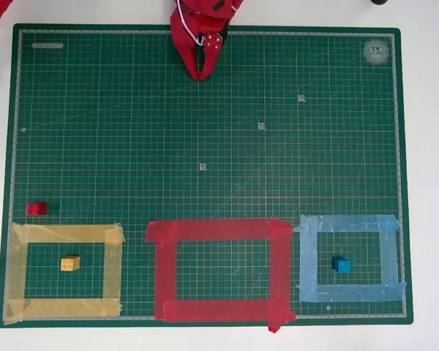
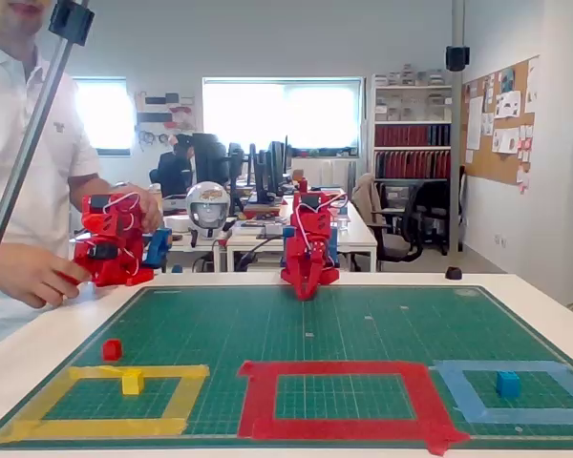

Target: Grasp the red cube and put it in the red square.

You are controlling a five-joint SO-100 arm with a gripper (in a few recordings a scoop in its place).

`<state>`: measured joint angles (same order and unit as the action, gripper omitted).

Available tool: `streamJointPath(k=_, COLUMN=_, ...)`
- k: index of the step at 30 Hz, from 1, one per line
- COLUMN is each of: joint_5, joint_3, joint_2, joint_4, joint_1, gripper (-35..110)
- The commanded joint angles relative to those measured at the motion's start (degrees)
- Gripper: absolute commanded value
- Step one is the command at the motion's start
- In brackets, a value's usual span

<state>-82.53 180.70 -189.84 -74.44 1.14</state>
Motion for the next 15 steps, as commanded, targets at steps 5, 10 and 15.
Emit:
streamJointPath(k=5, joint_5=-2.0, joint_3=-0.4, joint_2=-2.0, joint_4=-0.8, joint_1=0.6, gripper=-1)
streamJointPath(k=10, joint_5=-2.6, joint_3=-17.2, joint_2=8.8, joint_4=5.1, joint_1=1.2, gripper=-1)
streamJointPath(k=15, joint_5=-2.6, joint_3=-43.0, joint_2=33.2, joint_4=10.0, joint_1=6.4, gripper=-1)
